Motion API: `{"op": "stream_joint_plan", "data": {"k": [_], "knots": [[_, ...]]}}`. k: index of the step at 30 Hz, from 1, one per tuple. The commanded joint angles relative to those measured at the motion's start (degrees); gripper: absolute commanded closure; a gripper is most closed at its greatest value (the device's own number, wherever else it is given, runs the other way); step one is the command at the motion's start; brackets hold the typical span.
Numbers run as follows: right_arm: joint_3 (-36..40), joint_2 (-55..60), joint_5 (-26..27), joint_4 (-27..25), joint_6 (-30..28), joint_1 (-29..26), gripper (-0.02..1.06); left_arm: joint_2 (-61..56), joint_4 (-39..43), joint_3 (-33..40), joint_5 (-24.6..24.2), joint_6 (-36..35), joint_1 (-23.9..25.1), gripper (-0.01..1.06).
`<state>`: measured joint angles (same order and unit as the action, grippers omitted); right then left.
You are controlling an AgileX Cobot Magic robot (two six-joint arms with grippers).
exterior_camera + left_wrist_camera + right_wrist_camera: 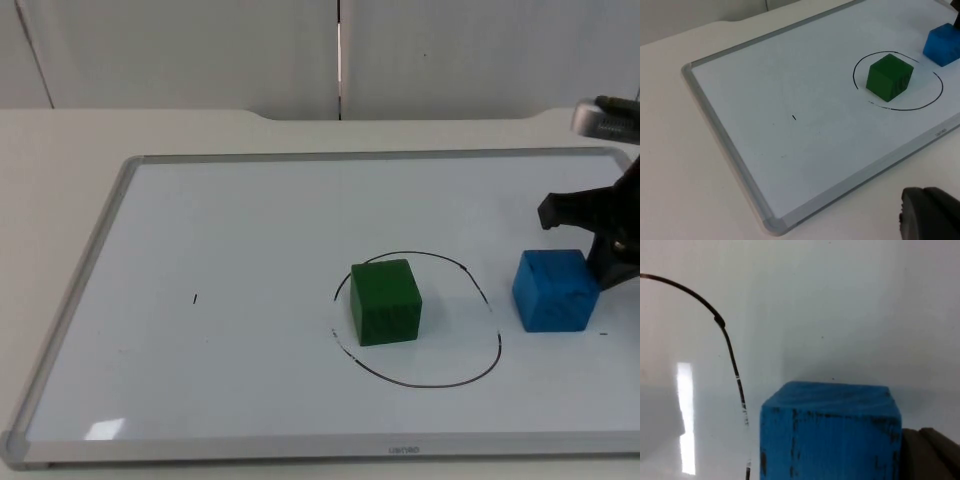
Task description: Push the two cubes into the marked area.
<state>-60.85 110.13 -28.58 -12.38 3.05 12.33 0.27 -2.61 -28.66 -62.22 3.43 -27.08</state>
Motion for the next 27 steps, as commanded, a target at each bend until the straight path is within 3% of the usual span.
{"op": "stream_joint_plan", "data": {"k": [1,16,27], "knots": [[-0.28,-0.11,0.52,-0.22,0.40,0.36,1.04,-0.27,0.25,0.25,0.54,-0.45,-0.22,1.05],[-0.28,-0.11,-0.09,-1.94,0.82,1.50,1.04,-0.27,0.25,0.25,0.54,-0.45,-0.22,1.05],[-0.28,-0.11,-1.12,0.72,0.82,1.63,1.04,-0.27,0.25,0.25,0.54,-0.45,-0.22,1.05]]}}
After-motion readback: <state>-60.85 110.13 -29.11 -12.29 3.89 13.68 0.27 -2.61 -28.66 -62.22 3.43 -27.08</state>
